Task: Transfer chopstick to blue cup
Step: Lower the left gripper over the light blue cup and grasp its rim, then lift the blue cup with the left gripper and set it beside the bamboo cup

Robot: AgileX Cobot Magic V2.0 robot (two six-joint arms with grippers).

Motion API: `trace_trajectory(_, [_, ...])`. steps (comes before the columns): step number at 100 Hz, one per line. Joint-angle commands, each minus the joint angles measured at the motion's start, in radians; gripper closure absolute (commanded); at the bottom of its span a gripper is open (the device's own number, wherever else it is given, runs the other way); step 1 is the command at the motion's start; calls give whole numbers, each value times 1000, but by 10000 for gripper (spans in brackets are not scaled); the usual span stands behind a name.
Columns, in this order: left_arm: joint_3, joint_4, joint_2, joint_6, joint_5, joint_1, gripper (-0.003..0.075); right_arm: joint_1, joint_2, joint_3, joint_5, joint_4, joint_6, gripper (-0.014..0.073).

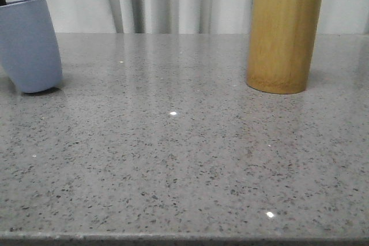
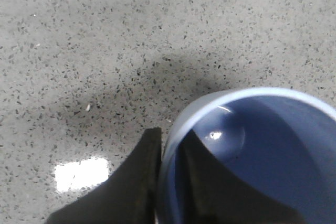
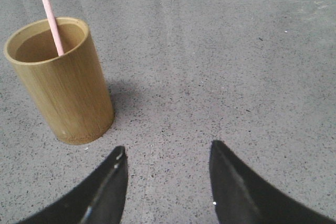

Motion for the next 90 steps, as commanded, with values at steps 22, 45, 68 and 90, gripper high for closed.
trace_trajectory(22, [-50,-73,-35,-13,-29,-46,739,-4,10,-35,-67,3,-4,213])
trace_trajectory(45, [-159,-80,-5,-13,-40,-152,739,-4,10,-35,-68,3,-4,213])
trace_trajectory(68, [-301,-105,112,-13,-4,-252,739,-4,10,-35,-67,3,-4,213])
trace_trajectory(90, [-392,-106,200,-15,3,-320,739,-4,10,-35,-67,3,-4,213])
